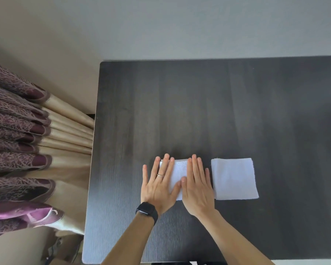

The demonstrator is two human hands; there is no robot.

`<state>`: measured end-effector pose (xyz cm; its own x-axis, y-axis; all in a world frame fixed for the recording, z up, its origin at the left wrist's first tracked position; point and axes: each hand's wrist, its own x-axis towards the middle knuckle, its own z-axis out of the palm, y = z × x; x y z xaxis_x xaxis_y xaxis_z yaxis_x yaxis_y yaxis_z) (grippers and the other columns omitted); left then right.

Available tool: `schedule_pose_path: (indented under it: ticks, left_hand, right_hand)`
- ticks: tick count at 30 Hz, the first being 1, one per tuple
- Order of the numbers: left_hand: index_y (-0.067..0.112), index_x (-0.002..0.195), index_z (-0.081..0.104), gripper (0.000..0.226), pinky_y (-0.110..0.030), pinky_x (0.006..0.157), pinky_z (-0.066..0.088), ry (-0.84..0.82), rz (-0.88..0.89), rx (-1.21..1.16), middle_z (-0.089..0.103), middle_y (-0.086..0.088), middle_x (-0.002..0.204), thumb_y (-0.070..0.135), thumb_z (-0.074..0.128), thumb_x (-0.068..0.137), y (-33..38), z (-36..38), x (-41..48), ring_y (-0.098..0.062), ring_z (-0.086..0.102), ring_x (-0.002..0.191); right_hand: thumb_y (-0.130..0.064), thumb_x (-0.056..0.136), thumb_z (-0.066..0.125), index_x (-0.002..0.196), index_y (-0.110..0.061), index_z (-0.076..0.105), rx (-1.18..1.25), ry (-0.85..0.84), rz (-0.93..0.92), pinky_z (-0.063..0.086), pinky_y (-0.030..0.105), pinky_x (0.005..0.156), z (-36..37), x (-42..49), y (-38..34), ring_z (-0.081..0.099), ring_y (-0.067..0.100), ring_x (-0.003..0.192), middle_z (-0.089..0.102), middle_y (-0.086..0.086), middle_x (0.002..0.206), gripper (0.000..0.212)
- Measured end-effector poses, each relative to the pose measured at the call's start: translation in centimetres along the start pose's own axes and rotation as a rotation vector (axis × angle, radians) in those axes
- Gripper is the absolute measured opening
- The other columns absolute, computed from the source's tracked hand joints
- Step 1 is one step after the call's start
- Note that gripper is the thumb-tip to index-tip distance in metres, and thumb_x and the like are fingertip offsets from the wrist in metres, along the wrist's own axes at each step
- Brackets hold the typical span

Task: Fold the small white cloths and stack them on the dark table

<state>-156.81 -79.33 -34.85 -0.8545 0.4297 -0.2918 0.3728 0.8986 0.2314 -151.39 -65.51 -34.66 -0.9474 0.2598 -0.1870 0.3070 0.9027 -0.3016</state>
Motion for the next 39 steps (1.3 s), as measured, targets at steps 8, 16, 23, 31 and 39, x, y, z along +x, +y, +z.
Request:
schedule_pose_path:
  ticks: [8,16,23,31,39]
  left_hand:
    - [0.029,0.158,0.002,0.074,-0.056,0.12,-0.001,-0.037,-0.006,0.032,-0.008,0.007,0.164,0.066,0.02,0.097,0.4,-0.9,-0.2,-0.019,-0.004,0.152]
    - [0.045,0.154,-0.002,0.077,-0.06,0.117,0.004,-0.035,0.043,-0.028,-0.003,0.007,0.165,0.061,0.033,0.088,4.0,-5.5,-5.3,-0.023,-0.002,0.152]
    - [0.052,0.15,-0.009,0.077,-0.054,0.12,-0.008,-0.055,0.344,-0.031,-0.017,0.015,0.161,0.057,0.04,0.091,21.1,-6.3,-7.9,-0.019,-0.012,0.151]
    - [0.05,0.152,0.007,0.066,-0.054,0.12,-0.003,0.08,0.887,-0.116,0.003,0.01,0.165,0.062,0.037,0.094,55.5,-7.1,-18.5,-0.019,-0.005,0.152]
    - [0.05,0.149,0.023,0.063,-0.056,0.119,0.01,0.159,1.402,-0.28,0.022,0.008,0.161,0.061,0.043,0.091,83.2,-6.5,-37.0,-0.019,0.012,0.15]
  right_hand:
    - [-0.035,0.104,0.0,0.156,-0.009,0.013,0.001,-0.05,0.008,0.034,0.047,0.115,-1.3,-0.1,0.0,0.015,0.024,0.151,0.014,0.008,0.164,0.06]
    - [-0.05,0.103,0.017,0.153,-0.018,0.031,0.24,0.16,0.072,0.032,0.04,0.116,-11.4,-9.9,6.7,0.023,0.017,0.149,0.027,-0.001,0.161,0.061]
    - [-0.035,0.099,0.047,0.147,-0.023,0.043,0.241,0.444,0.366,0.024,0.036,0.117,-21.8,-22.8,20.5,0.017,0.014,0.149,0.03,-0.004,0.159,0.049]
    - [-0.039,0.098,0.047,0.14,-0.02,0.054,-0.027,0.911,0.634,0.035,0.048,0.115,-32.3,-45.0,38.2,0.031,0.026,0.145,0.042,0.005,0.153,0.046]
    - [-0.044,0.1,0.044,0.138,-0.029,0.055,-0.219,1.199,1.012,0.034,0.049,0.112,-40.4,-68.9,49.5,0.026,0.027,0.146,0.042,0.002,0.153,0.042]
